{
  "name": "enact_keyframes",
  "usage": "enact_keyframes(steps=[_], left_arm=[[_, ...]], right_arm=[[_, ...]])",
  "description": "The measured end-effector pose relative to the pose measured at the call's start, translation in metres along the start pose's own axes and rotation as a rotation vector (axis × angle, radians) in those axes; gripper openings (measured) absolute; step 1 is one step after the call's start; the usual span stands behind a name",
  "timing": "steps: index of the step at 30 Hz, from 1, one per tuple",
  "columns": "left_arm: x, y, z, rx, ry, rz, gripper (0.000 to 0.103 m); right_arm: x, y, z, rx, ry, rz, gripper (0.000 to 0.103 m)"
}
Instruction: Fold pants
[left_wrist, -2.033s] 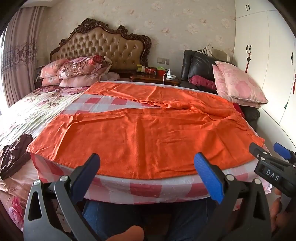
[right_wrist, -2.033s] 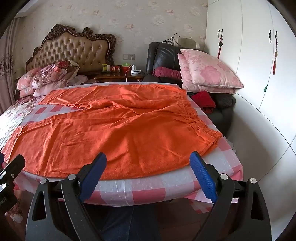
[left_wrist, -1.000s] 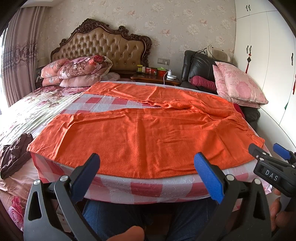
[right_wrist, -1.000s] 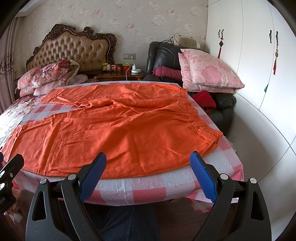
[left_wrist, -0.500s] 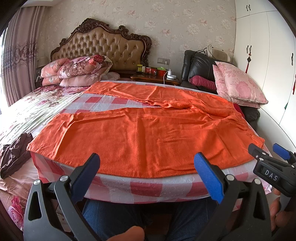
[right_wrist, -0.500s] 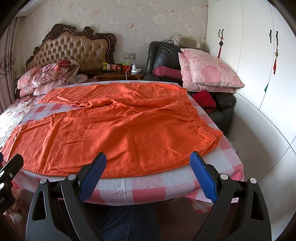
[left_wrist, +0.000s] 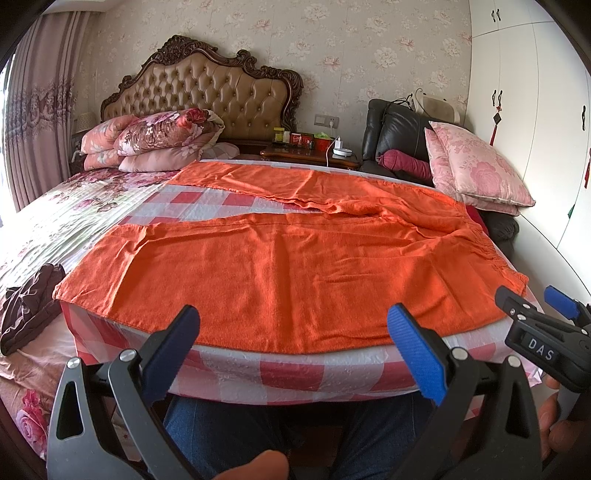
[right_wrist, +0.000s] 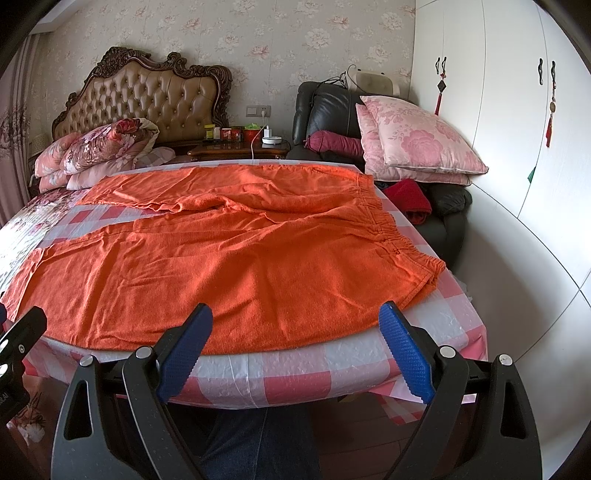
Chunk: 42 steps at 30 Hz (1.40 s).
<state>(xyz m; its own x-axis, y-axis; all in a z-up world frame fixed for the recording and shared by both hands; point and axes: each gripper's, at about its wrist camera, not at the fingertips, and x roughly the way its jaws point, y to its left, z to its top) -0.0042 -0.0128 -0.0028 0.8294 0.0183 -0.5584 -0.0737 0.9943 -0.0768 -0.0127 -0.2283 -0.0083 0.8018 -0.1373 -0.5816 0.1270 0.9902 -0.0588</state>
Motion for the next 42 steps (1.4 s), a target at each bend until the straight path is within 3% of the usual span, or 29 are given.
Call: enact_keyframes(steps=[20, 33, 36, 42], left_arm=[[0.003, 0.005, 0.004, -0.014, -0.002, 0.013, 0.102], [0.063, 0.035, 0.04, 0.039, 0.033, 0.047, 0.102], [0.081, 0.039, 0.054, 0.054, 0.042, 0.047, 0.102], [0.116, 0.046, 0.08, 0.064, 0.057, 0.037, 0.102]], right_arm=[[0.018, -0.008, 0.0, 0.008, 0.048, 0.02, 0.088], [0.081, -0.016, 0.039, -0.111, 0.065, -0.146, 0.088], [0.096, -0.023, 0.05, -0.103, 0.075, -0.064, 0.088], [0.138, -0.053, 0.081, 0.002, 0.192, 0.094, 0.088]])
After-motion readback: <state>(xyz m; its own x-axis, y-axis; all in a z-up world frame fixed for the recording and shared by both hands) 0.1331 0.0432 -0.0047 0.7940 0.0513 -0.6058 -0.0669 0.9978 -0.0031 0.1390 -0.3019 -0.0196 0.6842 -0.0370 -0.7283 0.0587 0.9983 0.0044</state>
